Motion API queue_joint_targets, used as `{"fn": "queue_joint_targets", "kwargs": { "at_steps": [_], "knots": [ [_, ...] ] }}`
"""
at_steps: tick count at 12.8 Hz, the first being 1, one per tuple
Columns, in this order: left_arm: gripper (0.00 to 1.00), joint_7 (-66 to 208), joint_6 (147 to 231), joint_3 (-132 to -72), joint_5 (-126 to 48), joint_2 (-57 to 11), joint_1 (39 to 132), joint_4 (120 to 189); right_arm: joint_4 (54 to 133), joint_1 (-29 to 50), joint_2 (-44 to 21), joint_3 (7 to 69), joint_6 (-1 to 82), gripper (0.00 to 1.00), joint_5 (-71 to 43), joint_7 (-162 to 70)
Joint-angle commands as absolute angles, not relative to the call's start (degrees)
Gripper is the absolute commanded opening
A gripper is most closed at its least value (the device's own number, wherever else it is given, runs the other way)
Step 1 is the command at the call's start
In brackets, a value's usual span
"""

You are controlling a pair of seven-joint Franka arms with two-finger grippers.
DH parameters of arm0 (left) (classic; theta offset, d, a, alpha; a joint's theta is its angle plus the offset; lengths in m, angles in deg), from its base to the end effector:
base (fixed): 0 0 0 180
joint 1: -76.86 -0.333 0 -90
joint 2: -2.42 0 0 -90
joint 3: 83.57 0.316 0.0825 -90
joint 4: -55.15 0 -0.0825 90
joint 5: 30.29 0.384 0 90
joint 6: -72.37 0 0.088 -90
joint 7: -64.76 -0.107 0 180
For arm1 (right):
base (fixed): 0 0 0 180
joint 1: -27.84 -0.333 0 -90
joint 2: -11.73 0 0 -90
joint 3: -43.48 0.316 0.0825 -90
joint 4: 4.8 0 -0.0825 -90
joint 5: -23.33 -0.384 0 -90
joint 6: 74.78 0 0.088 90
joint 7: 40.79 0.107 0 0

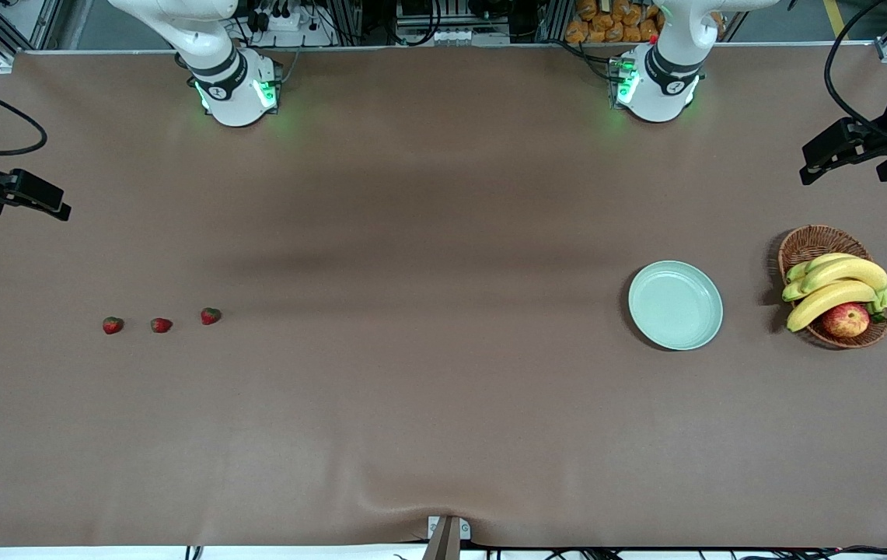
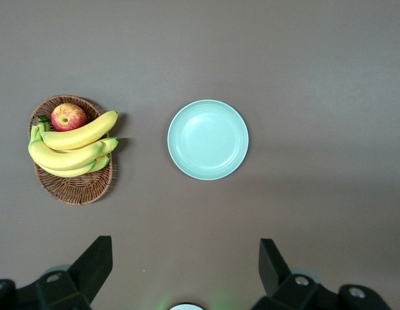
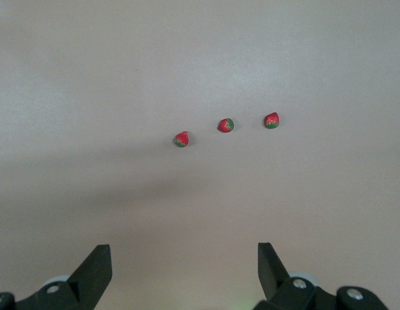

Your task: Collect all strawberries into plate

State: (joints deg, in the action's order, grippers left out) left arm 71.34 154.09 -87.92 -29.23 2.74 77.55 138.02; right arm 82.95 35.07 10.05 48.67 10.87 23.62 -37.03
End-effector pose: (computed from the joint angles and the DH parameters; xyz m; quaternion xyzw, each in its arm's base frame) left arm 0.5353 -0.0452 0.6728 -0.9998 -0.0147 0.0063 0.0101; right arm 0.5552 -0.0211 0.6203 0.9982 -0.0506 -0.0329 0.0017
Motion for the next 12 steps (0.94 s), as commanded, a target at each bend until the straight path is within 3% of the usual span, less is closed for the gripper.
{"fn": "queue_joint_targets", "kwargs": {
  "at_steps": [1,12],
  "knots": [
    [1.0,70.39,152.88,-88.49,-28.98,3.21,76.77,137.32,84.32,35.92,11.38,49.63,11.53,1.0,24.64,-36.48],
    [1.0,70.92,153.06,-88.4,-29.06,3.47,77.03,137.41,84.49,36.1,11.29,49.63,11.26,1.0,24.64,-36.83]
  ]
}}
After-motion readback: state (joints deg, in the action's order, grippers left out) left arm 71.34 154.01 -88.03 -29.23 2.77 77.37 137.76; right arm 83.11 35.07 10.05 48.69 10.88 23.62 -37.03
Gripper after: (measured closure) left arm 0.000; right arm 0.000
